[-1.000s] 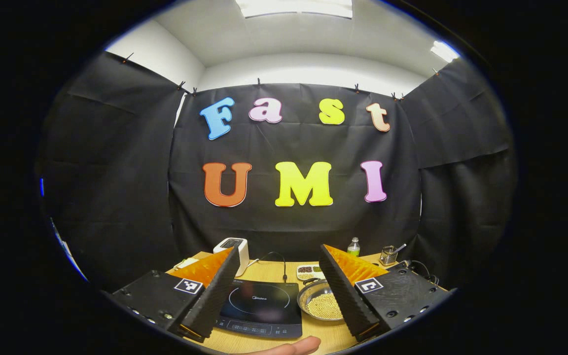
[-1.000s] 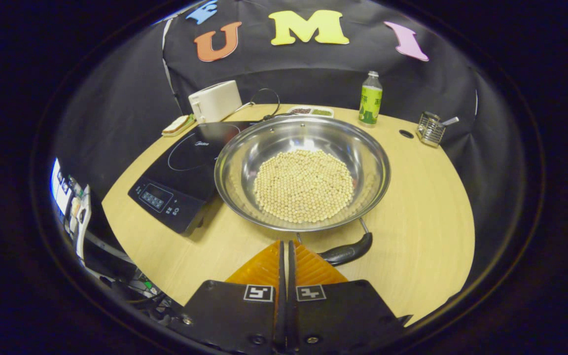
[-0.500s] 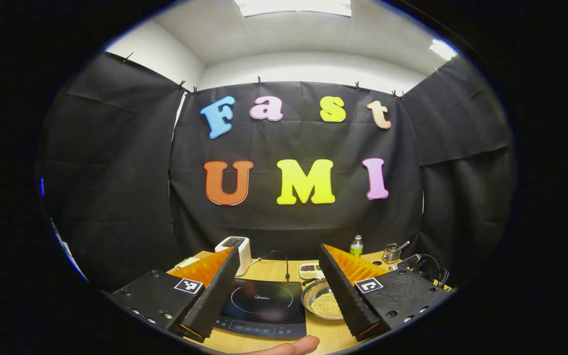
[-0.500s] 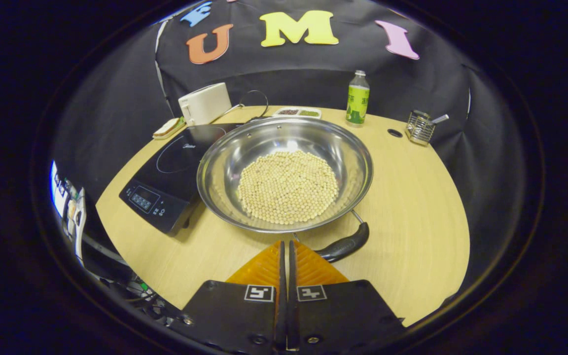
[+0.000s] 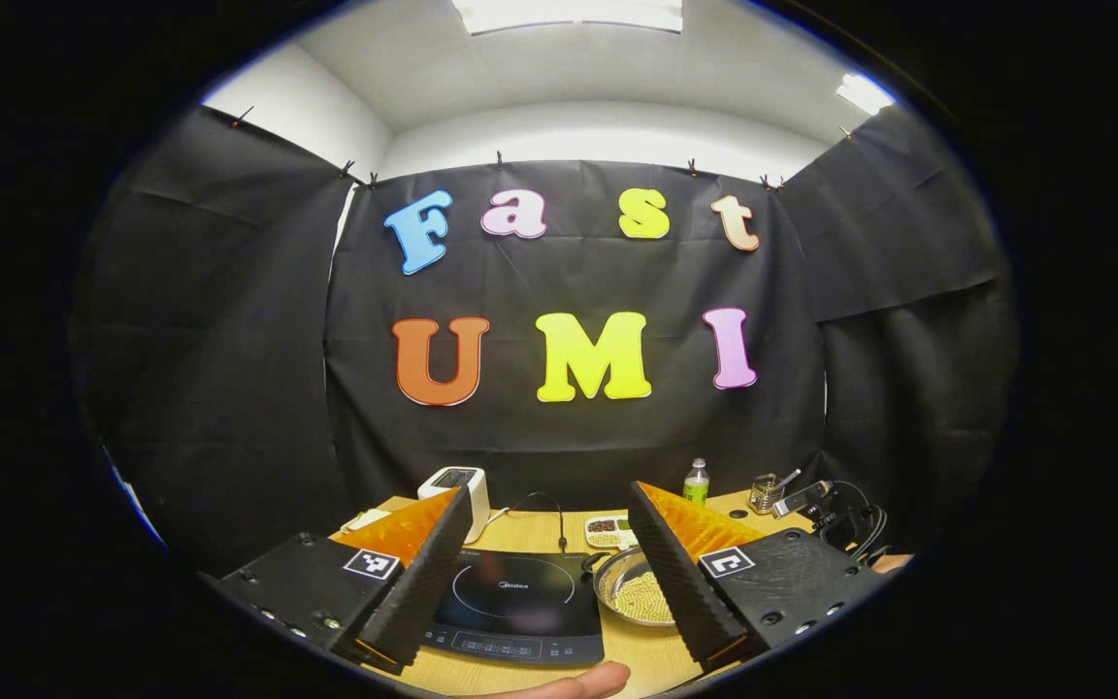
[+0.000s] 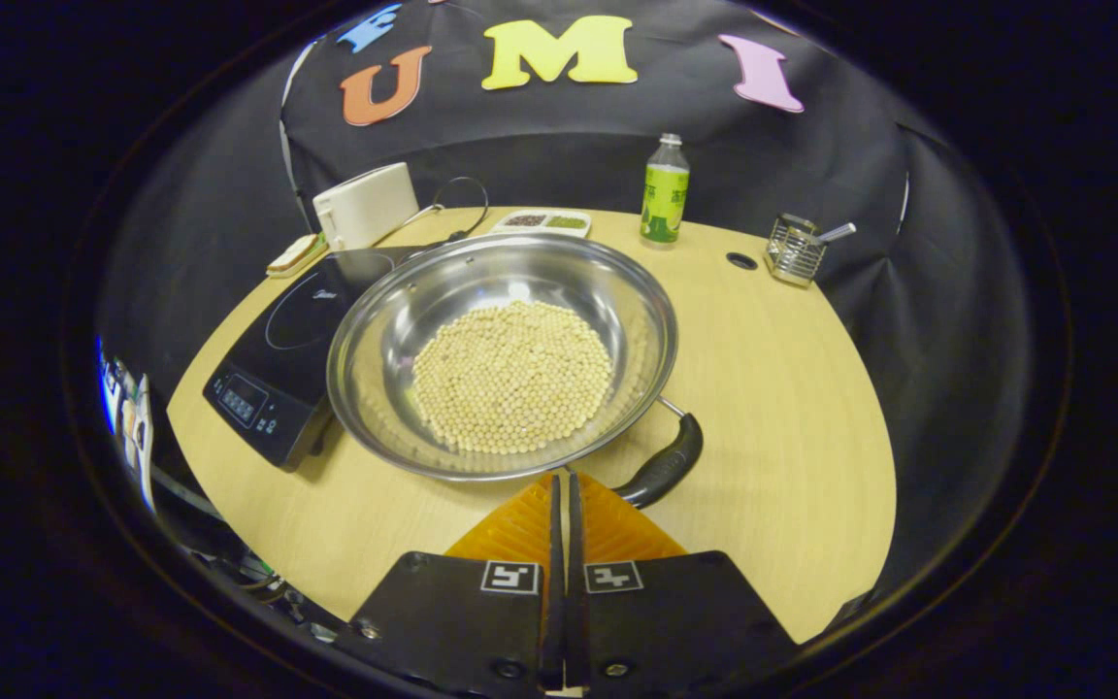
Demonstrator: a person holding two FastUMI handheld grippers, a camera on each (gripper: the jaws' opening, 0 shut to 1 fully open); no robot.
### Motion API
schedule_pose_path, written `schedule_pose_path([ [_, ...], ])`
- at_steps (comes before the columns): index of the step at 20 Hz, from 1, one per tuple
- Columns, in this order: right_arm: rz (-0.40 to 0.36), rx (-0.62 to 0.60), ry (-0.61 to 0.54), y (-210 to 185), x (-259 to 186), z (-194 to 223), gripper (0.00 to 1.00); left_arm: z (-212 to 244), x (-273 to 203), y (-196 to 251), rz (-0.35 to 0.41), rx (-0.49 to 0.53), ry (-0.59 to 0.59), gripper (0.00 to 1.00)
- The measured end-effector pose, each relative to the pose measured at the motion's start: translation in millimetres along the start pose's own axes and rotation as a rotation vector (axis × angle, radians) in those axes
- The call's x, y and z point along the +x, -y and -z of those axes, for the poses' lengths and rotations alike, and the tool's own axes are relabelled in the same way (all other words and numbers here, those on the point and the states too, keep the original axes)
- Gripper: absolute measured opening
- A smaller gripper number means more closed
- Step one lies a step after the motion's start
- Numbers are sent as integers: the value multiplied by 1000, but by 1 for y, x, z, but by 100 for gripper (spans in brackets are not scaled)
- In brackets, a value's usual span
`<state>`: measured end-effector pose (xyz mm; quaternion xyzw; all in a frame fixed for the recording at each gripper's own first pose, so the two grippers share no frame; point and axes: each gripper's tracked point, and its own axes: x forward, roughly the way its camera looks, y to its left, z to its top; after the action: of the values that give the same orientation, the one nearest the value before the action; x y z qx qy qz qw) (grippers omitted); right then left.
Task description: First push the handle of the pot to place it horizontally, then grasp the pot with both hands and set it on the induction cooktop.
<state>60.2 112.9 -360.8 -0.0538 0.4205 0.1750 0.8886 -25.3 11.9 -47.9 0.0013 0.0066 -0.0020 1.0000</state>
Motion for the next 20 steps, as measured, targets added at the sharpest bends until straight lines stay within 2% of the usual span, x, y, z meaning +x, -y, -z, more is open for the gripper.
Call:
schedule_pose_path([
  [13, 82, 9, 38, 54, 28, -33, 3, 6, 12, 12, 8, -14, -14, 96],
  [17, 75, 37, 53, 61, 35, -43, 4, 14, 24, 20, 22, -12, -19, 96],
  [18, 72, 41, 56, 64, 37, -45, 3, 17, 28, 22, 26, -12, -27, 100],
  [20, 67, 44, 63, 66, 38, -48, 2, 27, 36, 23, 27, -9, -47, 96],
])
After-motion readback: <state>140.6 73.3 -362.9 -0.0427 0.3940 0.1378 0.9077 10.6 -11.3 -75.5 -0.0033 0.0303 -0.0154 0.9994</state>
